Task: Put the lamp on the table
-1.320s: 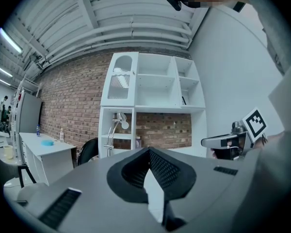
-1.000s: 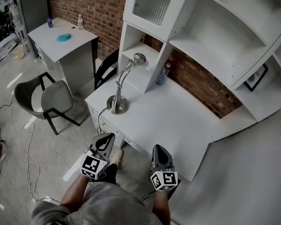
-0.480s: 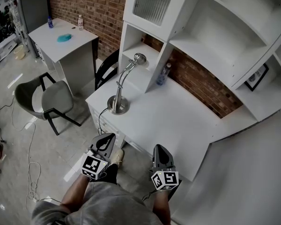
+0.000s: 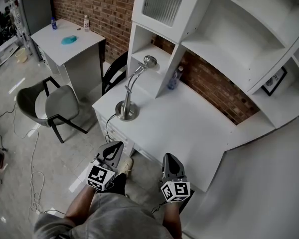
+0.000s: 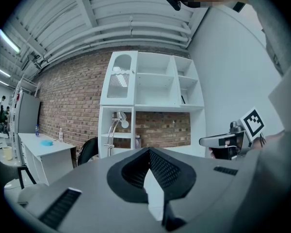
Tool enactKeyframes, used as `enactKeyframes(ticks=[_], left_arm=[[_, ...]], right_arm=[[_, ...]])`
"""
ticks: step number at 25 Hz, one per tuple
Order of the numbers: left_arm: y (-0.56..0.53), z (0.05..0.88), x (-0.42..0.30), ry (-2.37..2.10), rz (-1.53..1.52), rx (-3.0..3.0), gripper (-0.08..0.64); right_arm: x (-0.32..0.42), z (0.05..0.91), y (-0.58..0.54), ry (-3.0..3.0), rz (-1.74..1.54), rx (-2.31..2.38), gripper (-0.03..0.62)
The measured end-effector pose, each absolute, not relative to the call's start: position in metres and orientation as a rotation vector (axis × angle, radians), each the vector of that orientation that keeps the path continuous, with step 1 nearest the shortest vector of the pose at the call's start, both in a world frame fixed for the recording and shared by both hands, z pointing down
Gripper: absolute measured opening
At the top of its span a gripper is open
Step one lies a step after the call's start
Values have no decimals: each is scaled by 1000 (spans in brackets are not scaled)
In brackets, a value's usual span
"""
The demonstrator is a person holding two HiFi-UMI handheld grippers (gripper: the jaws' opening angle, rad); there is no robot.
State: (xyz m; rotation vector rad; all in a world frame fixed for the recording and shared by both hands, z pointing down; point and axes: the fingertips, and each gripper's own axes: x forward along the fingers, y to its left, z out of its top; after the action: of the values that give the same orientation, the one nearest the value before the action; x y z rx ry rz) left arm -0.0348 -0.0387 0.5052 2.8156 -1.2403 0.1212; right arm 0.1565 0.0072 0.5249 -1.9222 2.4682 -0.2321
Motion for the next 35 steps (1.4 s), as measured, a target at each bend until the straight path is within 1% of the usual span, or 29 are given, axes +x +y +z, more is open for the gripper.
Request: enactKeyframes(ticks=[35], left_arm=[[-36,503,-44,-1231,115,2808,3]], right_arm=[[144,520,7,2495,-217,-1914,21]])
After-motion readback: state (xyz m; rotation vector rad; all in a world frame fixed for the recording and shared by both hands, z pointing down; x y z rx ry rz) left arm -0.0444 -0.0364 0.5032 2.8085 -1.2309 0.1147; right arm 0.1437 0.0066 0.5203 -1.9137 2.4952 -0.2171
